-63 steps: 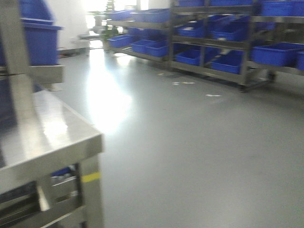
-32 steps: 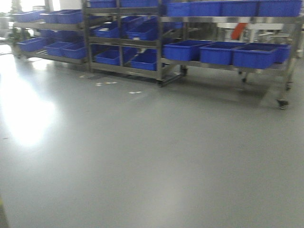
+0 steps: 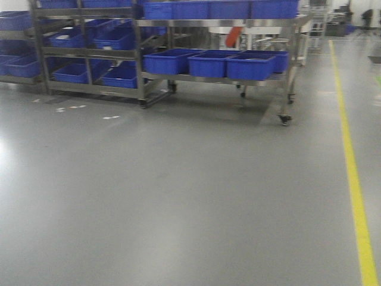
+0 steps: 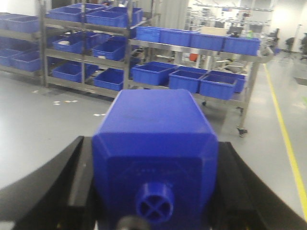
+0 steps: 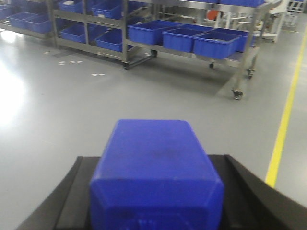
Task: Pick and sort blue part to right shelf
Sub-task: 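Drive the base away from the table along the yellow floor line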
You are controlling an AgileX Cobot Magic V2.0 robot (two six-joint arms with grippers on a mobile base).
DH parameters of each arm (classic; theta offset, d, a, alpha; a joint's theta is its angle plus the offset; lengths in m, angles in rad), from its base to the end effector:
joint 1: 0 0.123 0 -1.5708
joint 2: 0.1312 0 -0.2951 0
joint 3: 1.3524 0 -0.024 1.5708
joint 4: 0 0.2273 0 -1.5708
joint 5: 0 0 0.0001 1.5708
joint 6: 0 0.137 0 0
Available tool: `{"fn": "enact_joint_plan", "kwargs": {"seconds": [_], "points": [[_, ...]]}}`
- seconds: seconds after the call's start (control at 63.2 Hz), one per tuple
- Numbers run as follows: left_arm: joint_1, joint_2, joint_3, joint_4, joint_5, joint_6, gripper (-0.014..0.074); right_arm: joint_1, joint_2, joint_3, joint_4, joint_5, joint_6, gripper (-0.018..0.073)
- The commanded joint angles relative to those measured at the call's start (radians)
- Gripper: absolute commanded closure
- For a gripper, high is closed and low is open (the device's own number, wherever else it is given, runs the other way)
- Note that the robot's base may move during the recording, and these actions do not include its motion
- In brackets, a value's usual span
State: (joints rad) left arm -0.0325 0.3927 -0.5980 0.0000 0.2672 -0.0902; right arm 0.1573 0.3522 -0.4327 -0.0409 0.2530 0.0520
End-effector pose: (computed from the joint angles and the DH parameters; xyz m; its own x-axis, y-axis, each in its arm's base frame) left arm 0.0921 -0.0030 0.3625 0.0223 -0.0909 -0.9956 0.0346 0.9953 -0.0901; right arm 0.0944 0.0135 0.3100 -0.0858 -0.0011 -0.9963 -0.1455 0.9893 0.0115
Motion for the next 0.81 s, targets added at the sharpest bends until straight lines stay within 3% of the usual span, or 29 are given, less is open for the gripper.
{"fn": "enact_joint_plan", "kwargs": {"seconds": [0.0,0.791], "points": [[0.002,0.008,-0.028,0.000,-0.096,-0.001,0.0284,-0.008,0.004,-0.029,-0.009,-0.093,0.001,0.0260],[0.002,0.008,-0.028,0.000,-0.096,-0.001,0.0284,-0.008,0.004,-0.029,-0.009,-0.093,0.001,0.0260]]}}
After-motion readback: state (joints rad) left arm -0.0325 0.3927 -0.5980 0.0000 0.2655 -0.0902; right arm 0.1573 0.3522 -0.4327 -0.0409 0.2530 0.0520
